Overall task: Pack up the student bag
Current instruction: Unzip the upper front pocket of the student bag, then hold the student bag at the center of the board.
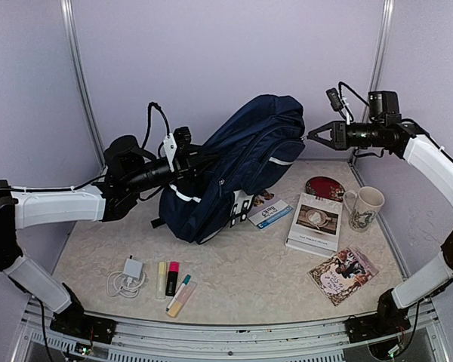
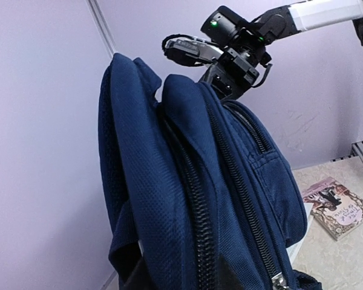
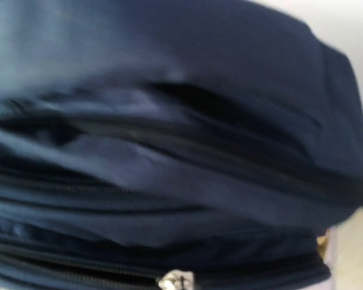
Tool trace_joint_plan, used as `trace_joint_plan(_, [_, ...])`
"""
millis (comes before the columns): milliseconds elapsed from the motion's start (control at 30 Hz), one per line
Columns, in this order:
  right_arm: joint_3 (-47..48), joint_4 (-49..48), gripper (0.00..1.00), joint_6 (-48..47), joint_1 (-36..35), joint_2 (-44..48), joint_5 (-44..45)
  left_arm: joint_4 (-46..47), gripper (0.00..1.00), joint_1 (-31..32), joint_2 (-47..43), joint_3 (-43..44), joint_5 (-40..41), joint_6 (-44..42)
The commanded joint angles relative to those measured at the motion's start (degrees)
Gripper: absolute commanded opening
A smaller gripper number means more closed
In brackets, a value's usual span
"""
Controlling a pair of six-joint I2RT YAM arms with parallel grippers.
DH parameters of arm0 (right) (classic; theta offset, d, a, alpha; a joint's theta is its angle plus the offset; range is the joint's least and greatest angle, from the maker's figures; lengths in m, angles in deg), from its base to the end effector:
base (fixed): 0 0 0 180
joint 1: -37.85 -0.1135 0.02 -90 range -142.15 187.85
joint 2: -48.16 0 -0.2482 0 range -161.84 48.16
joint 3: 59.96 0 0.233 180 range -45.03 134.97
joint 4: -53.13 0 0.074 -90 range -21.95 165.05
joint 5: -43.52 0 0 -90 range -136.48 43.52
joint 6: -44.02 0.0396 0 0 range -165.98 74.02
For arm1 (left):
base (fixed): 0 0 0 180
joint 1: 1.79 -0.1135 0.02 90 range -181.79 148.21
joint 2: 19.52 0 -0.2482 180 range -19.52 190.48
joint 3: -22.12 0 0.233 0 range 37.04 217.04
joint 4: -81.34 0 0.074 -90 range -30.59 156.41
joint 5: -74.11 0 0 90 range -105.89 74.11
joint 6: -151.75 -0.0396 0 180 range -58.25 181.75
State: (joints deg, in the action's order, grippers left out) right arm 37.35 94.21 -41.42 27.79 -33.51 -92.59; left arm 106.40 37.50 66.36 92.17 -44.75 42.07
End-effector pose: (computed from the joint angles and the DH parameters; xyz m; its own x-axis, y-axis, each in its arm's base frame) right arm 0.2904 0.0805 0.3783 -0.4822 -0.0296 -0.8756 -0.7258 0.5731 0.3804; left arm 0.2461 -0.2260 0.3149 0.4278 0.0310 -0.9033 0.8276 0.3884 0.4053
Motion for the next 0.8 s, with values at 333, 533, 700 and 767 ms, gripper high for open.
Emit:
trace_joint_plan(333, [15.7, -8.4, 0.0, -4.9, -14.7, -4.4, 18.5, -6.6, 0.99, -4.5, -5.6, 5.7, -9.4, 26.5])
trace_joint_plan(533, [17.4, -8.6, 0.0, -6.4, -20.7, -7.5, 24.2, -22.4, 0.99, -0.6, -3.7, 19.0, -2.9, 27.0])
trace_joint_plan(700, [19.3, -8.9, 0.0, -7.4, -24.9, -9.5, 28.5, -35.1, 0.99, 2.1, 2.4, 30.3, 8.7, 26.2])
trace_joint_plan(767, [19.7, -9.1, 0.0, -7.1, -25.8, -9.7, 29.1, -39.1, 0.99, 3.3, 4.4, 32.7, 13.1, 24.5])
